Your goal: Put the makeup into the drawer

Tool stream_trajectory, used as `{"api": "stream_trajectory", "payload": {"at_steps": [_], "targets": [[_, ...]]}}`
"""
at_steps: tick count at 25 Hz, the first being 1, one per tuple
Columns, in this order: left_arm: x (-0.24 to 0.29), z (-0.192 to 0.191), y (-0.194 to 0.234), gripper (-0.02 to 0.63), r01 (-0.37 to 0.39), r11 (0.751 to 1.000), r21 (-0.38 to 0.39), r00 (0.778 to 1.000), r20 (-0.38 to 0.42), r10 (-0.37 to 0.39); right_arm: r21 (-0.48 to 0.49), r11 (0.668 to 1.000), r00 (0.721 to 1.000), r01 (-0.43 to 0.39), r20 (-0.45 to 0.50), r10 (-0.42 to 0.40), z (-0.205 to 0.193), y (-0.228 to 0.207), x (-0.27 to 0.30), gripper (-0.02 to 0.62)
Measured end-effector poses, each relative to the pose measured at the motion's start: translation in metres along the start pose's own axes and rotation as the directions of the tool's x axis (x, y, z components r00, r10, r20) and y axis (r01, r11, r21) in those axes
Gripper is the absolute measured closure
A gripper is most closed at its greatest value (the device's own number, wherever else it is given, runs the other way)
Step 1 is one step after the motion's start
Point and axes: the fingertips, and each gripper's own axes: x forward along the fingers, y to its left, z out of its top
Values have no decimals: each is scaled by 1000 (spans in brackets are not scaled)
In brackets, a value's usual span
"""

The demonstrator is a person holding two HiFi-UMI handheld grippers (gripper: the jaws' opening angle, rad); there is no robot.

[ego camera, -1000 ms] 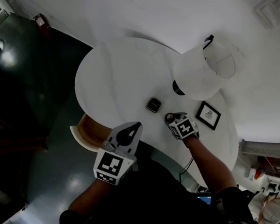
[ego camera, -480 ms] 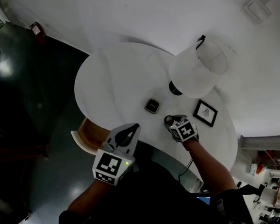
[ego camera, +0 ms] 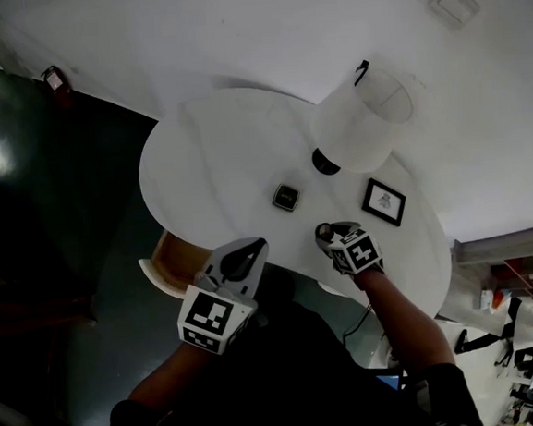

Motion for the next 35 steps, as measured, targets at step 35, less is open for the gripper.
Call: {"api": "stream_trajectory", "payload": {"at_steps": [35], "targets": [[-118, -16, 1, 595, -425, 905, -37, 903, 55, 426, -382, 897, 960, -224, 73, 271, 54, 129, -30, 380]]}}
